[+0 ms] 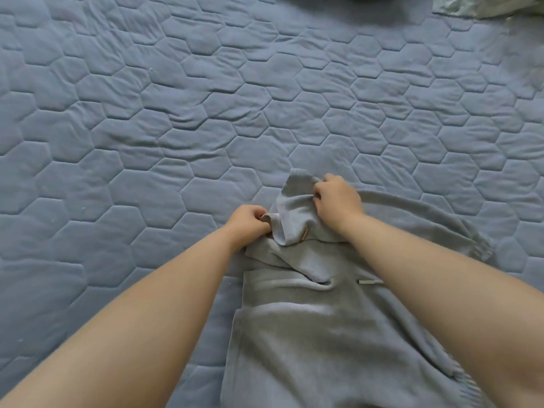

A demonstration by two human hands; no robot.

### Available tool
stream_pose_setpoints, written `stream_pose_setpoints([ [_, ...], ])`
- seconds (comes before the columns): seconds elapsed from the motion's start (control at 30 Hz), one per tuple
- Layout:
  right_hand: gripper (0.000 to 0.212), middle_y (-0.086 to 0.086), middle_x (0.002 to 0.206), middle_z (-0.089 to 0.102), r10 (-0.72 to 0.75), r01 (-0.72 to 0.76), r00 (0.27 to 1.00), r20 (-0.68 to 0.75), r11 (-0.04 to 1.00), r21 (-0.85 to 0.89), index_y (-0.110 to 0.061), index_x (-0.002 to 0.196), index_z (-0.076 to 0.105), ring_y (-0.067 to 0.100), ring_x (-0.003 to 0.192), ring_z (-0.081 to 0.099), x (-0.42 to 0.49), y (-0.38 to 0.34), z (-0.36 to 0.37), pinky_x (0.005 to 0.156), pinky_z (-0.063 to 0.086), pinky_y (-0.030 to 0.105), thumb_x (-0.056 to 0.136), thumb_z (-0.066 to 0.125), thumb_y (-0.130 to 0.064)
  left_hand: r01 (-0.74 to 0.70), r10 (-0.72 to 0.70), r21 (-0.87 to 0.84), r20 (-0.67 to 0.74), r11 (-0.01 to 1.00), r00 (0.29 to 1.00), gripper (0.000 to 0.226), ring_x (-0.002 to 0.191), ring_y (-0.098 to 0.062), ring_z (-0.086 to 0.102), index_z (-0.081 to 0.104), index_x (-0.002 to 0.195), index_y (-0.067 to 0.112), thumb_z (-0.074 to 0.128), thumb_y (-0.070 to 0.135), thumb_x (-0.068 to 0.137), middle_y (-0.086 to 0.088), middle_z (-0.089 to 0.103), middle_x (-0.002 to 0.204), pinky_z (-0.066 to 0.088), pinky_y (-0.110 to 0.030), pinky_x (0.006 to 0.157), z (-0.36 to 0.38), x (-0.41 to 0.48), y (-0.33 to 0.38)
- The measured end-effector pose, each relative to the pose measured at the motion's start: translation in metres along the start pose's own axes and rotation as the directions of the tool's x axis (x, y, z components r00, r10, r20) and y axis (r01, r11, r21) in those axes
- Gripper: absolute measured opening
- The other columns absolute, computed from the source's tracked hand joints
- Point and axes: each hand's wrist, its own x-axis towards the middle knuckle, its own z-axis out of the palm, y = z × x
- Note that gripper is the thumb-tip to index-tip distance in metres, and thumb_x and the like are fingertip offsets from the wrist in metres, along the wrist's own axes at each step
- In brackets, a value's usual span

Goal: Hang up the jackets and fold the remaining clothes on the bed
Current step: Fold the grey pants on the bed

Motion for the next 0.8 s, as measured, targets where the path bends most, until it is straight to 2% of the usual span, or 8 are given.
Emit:
stream_pose_setpoints([
  [0.17,0.028,0.019,0.114,0.062,0.331,-0.292,0.891,-0.311,0.942,0.166,-0.007,0.11,0.065,0.038,0.105,0.057,0.048,-0.002,-0.052,0.079,0.043,0.038,0.097,0.043,-0.02,0.14,-0.128,-0.289,0.061,0.947,0.99,0.01,0.075,-0.02,0.05,0.062,0.081,0.012,0.058,0.009,0.089,-0.01,0.056,0.079,0.038,-0.027,0.067,-0.018,0.001,-0.001],
  [0.27,0.043,0.019,0.135,0.053,0.494,-0.407,0.859,-0.138,0.819,0.404,-0.01,0.139,0.043,0.035,0.123,0.049,0.07,0.01,-0.064,0.097,0.039,0.036,0.098,0.045,-0.02,0.101,-0.115,-0.164,-0.075,0.981,0.991,0.019,0.07,-0.018,0.052,0.061,0.071,0.011,0.061,0.017,0.089,-0.006,0.058,0.073,0.038,-0.027,0.063,-0.017,0.003,-0.003],
  [0.33,0.067,0.016,0.149,0.037,0.431,-0.417,0.9,0.062,0.814,0.404,-0.014,0.152,0.011,0.034,0.132,0.04,0.063,0.011,-0.055,0.107,0.032,0.038,0.097,0.047,-0.022,0.115,-0.123,-0.095,-0.089,0.989,0.988,0.022,0.067,-0.018,0.048,0.057,0.068,0.011,0.06,0.019,0.088,-0.006,0.055,0.071,0.036,-0.028,0.058,-0.008,0.004,-0.006],
  [0.4,0.07,0.015,0.152,0.031,0.396,-0.415,0.909,0.131,0.832,0.369,-0.014,0.153,0.005,0.034,0.136,0.034,0.045,0.012,-0.041,0.113,0.028,0.042,0.097,0.046,-0.024,0.128,-0.137,-0.122,-0.07,0.984,0.988,0.016,0.071,-0.02,0.05,0.056,0.074,0.012,0.059,0.021,0.087,-0.007,0.056,0.078,0.04,-0.029,0.061,-0.003,0.003,-0.01],
  [0.53,0.05,0.016,0.14,0.045,0.194,-0.168,0.977,-0.088,0.957,0.238,-0.003,0.14,0.039,0.032,0.13,0.039,-0.001,0.013,-0.014,0.11,0.03,0.041,0.092,0.047,-0.016,0.233,-0.168,-0.439,0.183,0.868,0.969,0.008,0.096,-0.021,0.066,0.067,0.092,0.018,0.062,0.024,0.091,-0.006,0.071,0.105,0.053,-0.035,0.088,0.0,-0.008,-0.005],
  [0.63,0.039,0.017,0.108,0.059,0.045,-0.001,0.978,-0.205,0.978,0.208,-0.001,0.114,0.059,0.035,0.103,0.053,-0.038,0.007,0.003,0.09,0.042,0.044,0.082,0.044,-0.019,0.278,-0.17,-0.375,0.295,0.884,0.94,0.014,0.098,-0.02,0.066,0.066,0.102,0.014,0.065,0.02,0.09,-0.005,0.07,0.105,0.053,-0.033,0.089,-0.001,-0.014,-0.004],
  [0.7,0.041,0.015,0.099,0.059,-0.022,0.049,0.99,-0.139,0.98,0.194,-0.003,0.108,0.06,0.034,0.094,0.055,-0.061,0.001,0.013,0.083,0.045,0.043,0.081,0.039,-0.025,0.238,-0.178,-0.286,0.22,0.928,0.959,0.014,0.1,-0.024,0.065,0.066,0.102,0.012,0.067,0.016,0.088,-0.008,0.069,0.106,0.052,-0.038,0.092,0.0,-0.014,-0.009],
  [0.8,0.042,0.013,0.117,0.055,0.019,-0.02,1.0,0.014,0.996,0.083,-0.006,0.126,0.052,0.033,0.108,0.05,-0.084,0.001,0.027,0.095,0.039,0.042,0.089,0.041,-0.024,0.102,-0.138,-0.317,-0.093,0.943,0.986,0.008,0.089,-0.02,0.062,0.067,0.084,0.01,0.064,0.016,0.089,-0.008,0.066,0.089,0.05,-0.034,0.08,0.002,-0.015,-0.012],
])
